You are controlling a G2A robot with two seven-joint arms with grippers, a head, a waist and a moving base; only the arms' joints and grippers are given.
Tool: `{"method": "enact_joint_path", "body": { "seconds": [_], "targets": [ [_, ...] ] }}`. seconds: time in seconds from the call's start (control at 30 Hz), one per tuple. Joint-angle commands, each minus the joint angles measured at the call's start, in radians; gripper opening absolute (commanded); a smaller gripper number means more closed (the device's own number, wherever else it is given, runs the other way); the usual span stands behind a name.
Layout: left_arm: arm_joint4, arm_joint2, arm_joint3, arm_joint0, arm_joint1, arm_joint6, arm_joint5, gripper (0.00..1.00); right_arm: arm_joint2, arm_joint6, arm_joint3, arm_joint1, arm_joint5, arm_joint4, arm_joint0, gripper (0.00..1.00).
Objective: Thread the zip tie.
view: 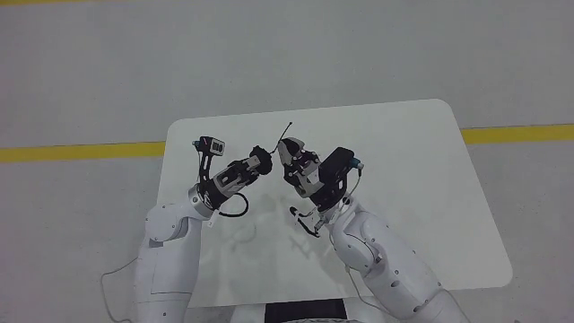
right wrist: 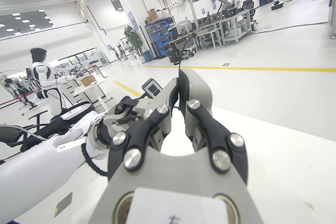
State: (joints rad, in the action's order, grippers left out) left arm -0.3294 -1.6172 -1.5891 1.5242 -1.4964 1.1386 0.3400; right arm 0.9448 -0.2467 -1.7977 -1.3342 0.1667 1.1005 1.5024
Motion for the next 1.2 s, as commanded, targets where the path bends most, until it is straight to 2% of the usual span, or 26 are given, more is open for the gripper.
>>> {"method": "enact_joint_path", "body": {
  "seconds": [0.0,1.17],
  "targets": [
    [0.0,0.0,0.0,0.0,0.0,0.0,0.0,0.0,0.0,-0.001,0.001,-0.001,-0.001,0.001,0.0,0.0],
    [0.0,0.0,0.0,0.0,0.0,0.0,0.0,0.0,0.009,-0.008,0.007,-0.009,0.012,0.012,0.002,0.0]
  ]
}}
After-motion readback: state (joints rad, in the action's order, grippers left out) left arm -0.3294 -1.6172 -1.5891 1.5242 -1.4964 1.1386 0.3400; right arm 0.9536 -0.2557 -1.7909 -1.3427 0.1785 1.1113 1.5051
